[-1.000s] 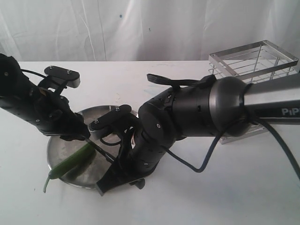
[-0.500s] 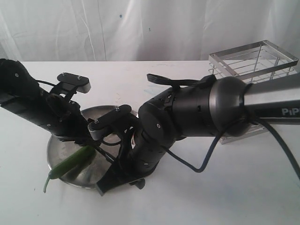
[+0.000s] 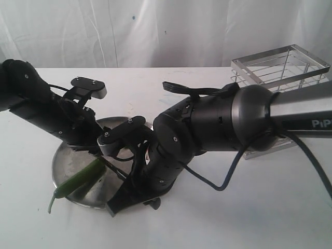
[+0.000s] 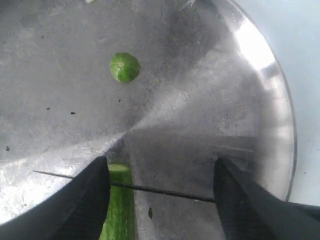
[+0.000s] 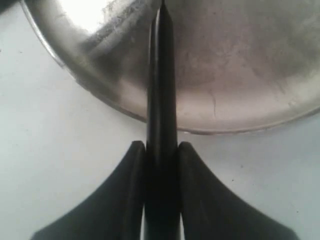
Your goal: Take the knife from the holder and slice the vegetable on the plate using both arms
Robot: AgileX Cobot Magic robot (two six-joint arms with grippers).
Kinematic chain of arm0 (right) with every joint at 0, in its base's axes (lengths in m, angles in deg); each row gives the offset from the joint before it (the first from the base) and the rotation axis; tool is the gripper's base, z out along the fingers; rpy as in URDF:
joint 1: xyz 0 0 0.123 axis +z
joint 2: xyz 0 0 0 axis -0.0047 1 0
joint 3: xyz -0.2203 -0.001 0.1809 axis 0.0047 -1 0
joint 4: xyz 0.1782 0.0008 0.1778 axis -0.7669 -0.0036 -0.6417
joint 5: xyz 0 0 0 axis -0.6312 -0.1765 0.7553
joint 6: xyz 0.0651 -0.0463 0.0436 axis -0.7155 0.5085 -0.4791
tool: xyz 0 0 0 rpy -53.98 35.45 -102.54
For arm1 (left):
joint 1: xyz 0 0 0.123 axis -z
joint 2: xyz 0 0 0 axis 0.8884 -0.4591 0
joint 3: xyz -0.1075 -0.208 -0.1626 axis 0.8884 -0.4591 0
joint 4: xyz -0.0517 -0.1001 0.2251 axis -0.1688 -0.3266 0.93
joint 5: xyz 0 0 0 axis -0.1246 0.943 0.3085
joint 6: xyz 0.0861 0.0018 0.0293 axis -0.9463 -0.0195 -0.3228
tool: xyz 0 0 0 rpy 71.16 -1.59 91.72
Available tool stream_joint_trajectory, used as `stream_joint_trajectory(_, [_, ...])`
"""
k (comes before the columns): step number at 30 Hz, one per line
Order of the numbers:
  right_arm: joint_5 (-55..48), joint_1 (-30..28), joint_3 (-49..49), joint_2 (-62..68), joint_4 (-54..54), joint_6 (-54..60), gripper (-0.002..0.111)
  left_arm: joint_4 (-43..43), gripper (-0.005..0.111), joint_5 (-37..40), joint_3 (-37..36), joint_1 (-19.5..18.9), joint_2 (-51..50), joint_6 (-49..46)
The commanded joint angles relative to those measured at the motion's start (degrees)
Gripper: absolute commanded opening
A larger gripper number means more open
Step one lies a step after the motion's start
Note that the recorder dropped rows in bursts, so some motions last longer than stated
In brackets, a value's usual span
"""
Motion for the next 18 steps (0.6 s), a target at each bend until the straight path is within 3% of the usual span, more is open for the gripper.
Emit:
stream_joint_trajectory(1, [-0.1,0.1,-0.1,-0.2,0.0,0.6,0.0,-0.6,0.063,2.0,0.9,0.1,-0.4,-0.7])
stream_joint_trajectory(10, [-0.1,0.1,-0.1,-0.2,-0.1,0.6,0.0,0.6,0.063,3.5,0.9,0.1,-7.3,-1.1])
stream_joint_trajectory(18, [0.0,0.1,-0.1,1.0,-0.3,0.6,0.0,1.6,0.063,4.1,1.0,0.1,-6.6,-1.1])
